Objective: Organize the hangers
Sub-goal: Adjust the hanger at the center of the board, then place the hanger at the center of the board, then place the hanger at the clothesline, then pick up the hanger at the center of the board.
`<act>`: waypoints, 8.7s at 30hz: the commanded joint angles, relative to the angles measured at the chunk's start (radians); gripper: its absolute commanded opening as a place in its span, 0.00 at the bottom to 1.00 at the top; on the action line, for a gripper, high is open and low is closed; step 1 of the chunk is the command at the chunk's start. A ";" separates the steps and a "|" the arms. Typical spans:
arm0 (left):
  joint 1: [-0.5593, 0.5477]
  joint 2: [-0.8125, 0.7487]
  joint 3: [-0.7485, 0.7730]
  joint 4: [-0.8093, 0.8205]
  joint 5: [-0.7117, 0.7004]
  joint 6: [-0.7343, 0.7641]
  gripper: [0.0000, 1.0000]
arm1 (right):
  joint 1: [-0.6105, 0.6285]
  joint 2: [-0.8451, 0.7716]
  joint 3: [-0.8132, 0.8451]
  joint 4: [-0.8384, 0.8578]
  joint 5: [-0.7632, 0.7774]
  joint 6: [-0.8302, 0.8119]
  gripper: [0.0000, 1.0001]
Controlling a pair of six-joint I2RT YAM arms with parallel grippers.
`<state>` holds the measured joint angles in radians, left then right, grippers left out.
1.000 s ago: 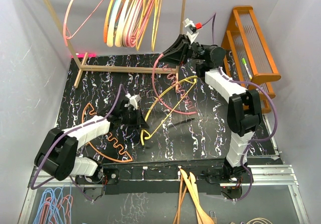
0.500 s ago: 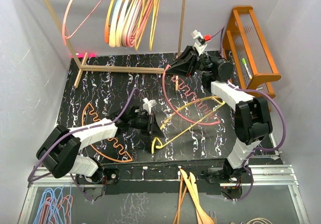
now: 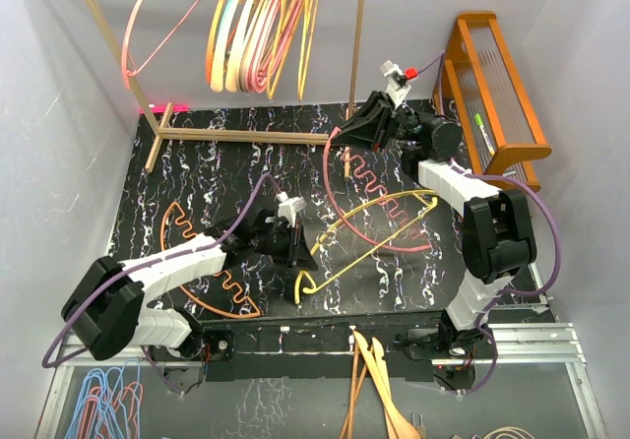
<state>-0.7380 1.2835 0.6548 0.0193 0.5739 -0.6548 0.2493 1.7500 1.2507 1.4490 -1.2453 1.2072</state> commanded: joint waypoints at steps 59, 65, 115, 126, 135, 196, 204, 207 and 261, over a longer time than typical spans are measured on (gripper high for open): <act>0.650 0.031 0.415 -0.459 -1.310 0.778 0.00 | 0.260 -0.217 -0.087 -1.647 0.766 -2.048 0.08; 0.663 -0.012 0.548 -0.443 -1.167 0.819 0.00 | 0.278 -0.240 -0.175 -1.718 0.597 -1.953 0.93; 0.183 -0.379 0.204 -0.495 -0.420 0.625 0.73 | 0.077 0.049 0.005 -1.050 0.029 -1.697 0.08; 0.449 -0.198 0.231 -0.374 0.056 0.540 0.52 | 0.041 -0.087 -0.006 -1.631 0.032 -2.336 0.08; 0.450 -0.137 0.313 -0.440 0.200 0.588 0.52 | 0.032 -0.110 -0.021 -1.732 0.044 -2.488 0.08; 0.437 -0.048 1.251 -0.878 -1.048 0.818 0.00 | 0.032 -0.186 0.158 -1.835 0.185 -2.132 0.98; 0.439 0.056 1.406 -0.742 -0.955 0.924 0.00 | 0.021 -0.182 0.137 -1.820 0.179 -2.119 0.98; 0.439 0.129 1.478 -0.723 -0.926 0.928 0.00 | 0.021 -0.183 0.130 -1.821 0.193 -2.121 0.98; 0.652 -0.290 0.186 -0.468 -0.120 0.281 0.97 | -0.032 0.022 -0.089 -1.690 0.614 -2.252 0.85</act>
<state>-0.0795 0.9508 0.8330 -0.5762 0.3286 -0.3134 0.2176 1.7164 1.1549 -0.4786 -0.6697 -1.0481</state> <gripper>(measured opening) 0.970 0.780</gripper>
